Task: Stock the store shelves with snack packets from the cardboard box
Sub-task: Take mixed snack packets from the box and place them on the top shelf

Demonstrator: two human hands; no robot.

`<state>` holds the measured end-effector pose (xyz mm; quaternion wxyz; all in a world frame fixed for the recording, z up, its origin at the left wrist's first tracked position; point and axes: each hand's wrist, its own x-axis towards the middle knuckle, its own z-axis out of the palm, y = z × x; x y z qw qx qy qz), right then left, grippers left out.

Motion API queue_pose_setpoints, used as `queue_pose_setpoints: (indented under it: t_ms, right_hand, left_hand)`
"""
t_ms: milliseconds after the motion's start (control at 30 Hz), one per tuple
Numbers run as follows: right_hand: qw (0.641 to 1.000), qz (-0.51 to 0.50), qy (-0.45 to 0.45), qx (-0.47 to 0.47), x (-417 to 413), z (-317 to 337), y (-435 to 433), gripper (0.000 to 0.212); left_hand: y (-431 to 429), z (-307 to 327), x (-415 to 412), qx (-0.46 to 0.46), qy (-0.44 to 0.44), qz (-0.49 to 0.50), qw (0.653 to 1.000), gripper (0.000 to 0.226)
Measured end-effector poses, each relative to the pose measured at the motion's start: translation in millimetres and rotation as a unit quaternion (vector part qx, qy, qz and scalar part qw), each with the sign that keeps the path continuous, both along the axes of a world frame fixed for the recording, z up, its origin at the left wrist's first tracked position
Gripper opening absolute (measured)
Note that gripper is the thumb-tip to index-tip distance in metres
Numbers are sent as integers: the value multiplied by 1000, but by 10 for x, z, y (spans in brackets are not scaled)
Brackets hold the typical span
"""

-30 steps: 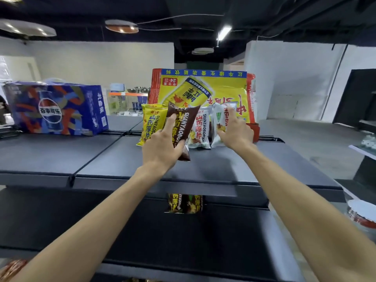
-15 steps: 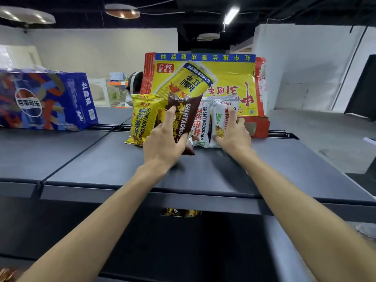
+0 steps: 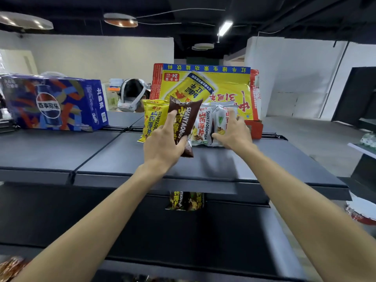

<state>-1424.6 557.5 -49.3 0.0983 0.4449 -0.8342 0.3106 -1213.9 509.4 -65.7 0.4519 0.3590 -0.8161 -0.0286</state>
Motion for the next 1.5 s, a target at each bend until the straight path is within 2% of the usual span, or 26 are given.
queue_pose_setpoints:
  t_ms: [167,300,500,567,700,900,1233,1500]
  right_hand:
    - [998,0,26,50,459,4,397,83]
    - [997,-15,48,60,879,-118,888,58]
    - [995,53,80,26,1309,-536,1535,45]
    - [995,53,71,47,1382,-725,1678,40]
    - [992,40,54,108,1411,-1064,1831,44]
    - [985,64,51,153,1305,-1407,1853,46]
    - [978,124,38,164,906,-1791,1558,49]
    - [965,169,7,201,732,-2136,967,48]
  left_hand:
    - [311,-66,324,15,-9,-21,1000,69]
    - [600,-239,611,38,-22,-30,999,69]
    - [1145,-839,848,96,-41,-63,993,67]
    - [1268,-1088,899,108,-53,-83,989,67]
    - [1331,-1538,946,137,-97,-79,983,68]
    - [1263,-1880,876,201,-121,-19,972,72]
    - [1252,-2091,599,229,-122,48,965,68]
    - [924,-2390,464,252,-142,96,952,86]
